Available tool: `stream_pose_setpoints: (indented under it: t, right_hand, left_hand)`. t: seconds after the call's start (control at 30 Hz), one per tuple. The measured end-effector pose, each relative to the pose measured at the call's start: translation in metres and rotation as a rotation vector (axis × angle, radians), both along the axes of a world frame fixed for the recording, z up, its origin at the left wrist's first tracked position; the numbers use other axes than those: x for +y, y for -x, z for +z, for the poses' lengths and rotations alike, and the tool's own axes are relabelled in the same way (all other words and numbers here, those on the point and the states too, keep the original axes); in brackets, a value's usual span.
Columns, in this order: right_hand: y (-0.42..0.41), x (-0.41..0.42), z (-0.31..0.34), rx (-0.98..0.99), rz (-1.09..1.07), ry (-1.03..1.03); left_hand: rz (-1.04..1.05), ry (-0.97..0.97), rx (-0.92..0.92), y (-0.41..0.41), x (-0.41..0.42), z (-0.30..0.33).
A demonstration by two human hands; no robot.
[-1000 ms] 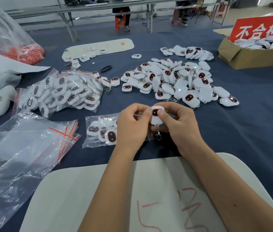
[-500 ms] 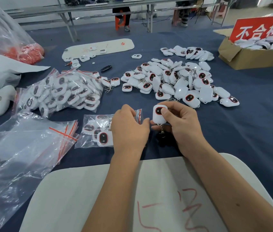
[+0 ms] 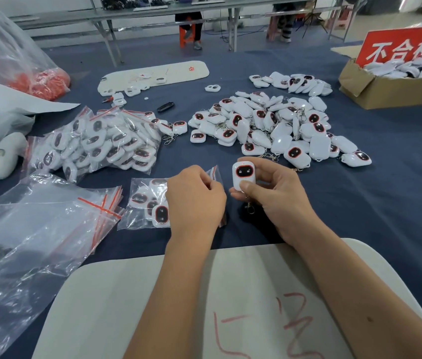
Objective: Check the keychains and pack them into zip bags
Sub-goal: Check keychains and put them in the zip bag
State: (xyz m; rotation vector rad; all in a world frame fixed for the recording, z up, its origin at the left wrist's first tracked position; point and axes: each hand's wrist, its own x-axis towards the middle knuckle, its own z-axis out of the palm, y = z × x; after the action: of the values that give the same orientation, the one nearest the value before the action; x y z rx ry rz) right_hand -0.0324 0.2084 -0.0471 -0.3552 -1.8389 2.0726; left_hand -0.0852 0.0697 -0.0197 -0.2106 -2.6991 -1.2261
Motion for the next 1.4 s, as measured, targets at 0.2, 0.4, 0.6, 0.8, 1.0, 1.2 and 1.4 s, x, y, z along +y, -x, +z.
stream_pose_setpoints:
  t: [0.2,0.4,0.6,0.8,1.0,1.2,1.4]
  right_hand:
    - [-0.001,-0.001,0.000,-0.003,-0.007,0.005]
    - [-0.004,-0.003,0.003,-0.071,0.040,-0.141]
    - [-0.005,-0.008,0.004,-0.024,0.046,-0.359]
    - [-0.005,-0.014,0.003,-0.026,0.029,-0.549]
    - [-0.009,-0.011,0.009,0.078,-0.016,-0.281]
    - [-0.008,-0.014,0.008,0.068,0.277,-0.373]
    - [-0.007,-0.020,0.012,0.001,0.272,-0.381]
  left_hand:
    - [-0.071,-0.093,-0.036,0.005,-0.002,-0.002]
    - [-0.089,-0.144,-0.042,0.008,-0.003,-0.004]
    - [-0.079,-0.082,0.111,0.005,-0.003,-0.001]
    - [-0.215,-0.115,0.187,0.002,0.002,-0.002]
    - [-0.233,-0.137,0.258,0.000,0.005,-0.001]
    - [-0.159,-0.164,0.366,-0.005,0.010,0.002]
    - [-0.213,-0.206,0.355,-0.015,0.022,-0.002]
